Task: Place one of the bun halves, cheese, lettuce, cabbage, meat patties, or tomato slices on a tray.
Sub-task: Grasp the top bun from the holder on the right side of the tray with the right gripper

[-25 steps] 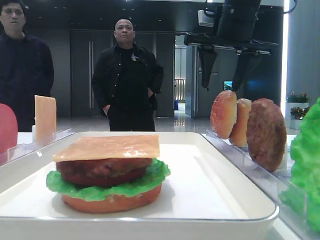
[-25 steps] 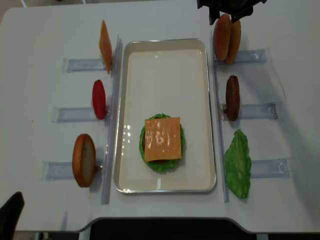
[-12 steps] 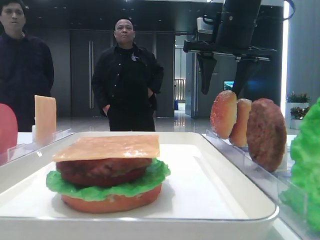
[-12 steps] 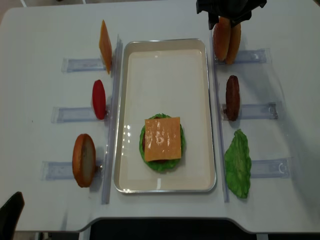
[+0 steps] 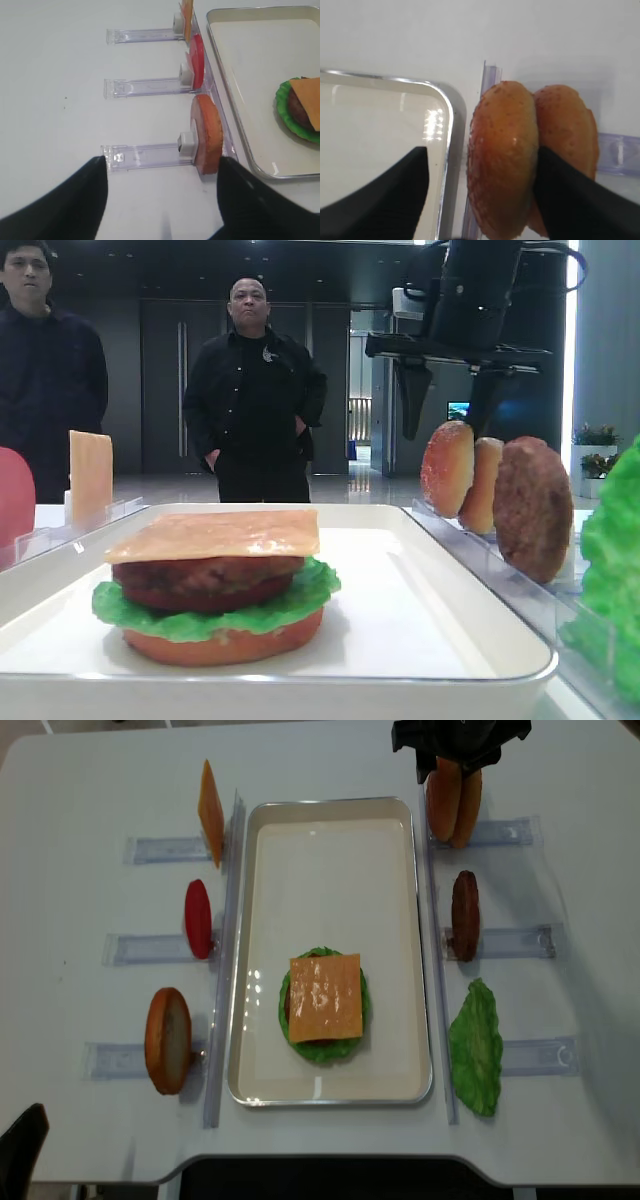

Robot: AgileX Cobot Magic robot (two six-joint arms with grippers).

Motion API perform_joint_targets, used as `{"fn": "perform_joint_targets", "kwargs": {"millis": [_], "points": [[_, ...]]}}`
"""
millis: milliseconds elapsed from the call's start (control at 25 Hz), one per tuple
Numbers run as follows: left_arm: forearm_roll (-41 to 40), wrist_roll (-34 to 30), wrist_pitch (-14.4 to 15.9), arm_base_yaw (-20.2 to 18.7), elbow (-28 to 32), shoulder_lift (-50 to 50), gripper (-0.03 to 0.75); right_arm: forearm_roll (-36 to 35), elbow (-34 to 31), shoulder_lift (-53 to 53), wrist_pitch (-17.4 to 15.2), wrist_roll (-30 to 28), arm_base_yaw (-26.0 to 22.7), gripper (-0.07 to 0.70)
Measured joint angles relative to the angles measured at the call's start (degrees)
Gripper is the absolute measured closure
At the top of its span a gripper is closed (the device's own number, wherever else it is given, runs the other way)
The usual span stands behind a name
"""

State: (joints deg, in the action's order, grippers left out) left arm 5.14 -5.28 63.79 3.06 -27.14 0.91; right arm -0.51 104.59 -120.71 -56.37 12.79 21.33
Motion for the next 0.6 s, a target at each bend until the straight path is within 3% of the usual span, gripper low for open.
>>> {"fn": "perform_joint_targets", "kwargs": {"millis": [240, 480, 600], "points": [[0.0, 0.0, 0.0, 0.0, 0.0, 0.0, 0.198, 0.0, 0.0, -0.5, 0.0, -0.1, 0.0, 0.244], [0.0, 0.0, 0.0, 0.0, 0.0, 0.0, 0.198, -0.1, 0.0, -0.6, 0.1, 0.0, 0.0, 0.406], [0.0, 0.0, 0.0, 0.0, 0.0, 0.0, 0.198, -0.2, 0.0, -0.6, 0.1, 0.0, 0.0, 0.426]]}}
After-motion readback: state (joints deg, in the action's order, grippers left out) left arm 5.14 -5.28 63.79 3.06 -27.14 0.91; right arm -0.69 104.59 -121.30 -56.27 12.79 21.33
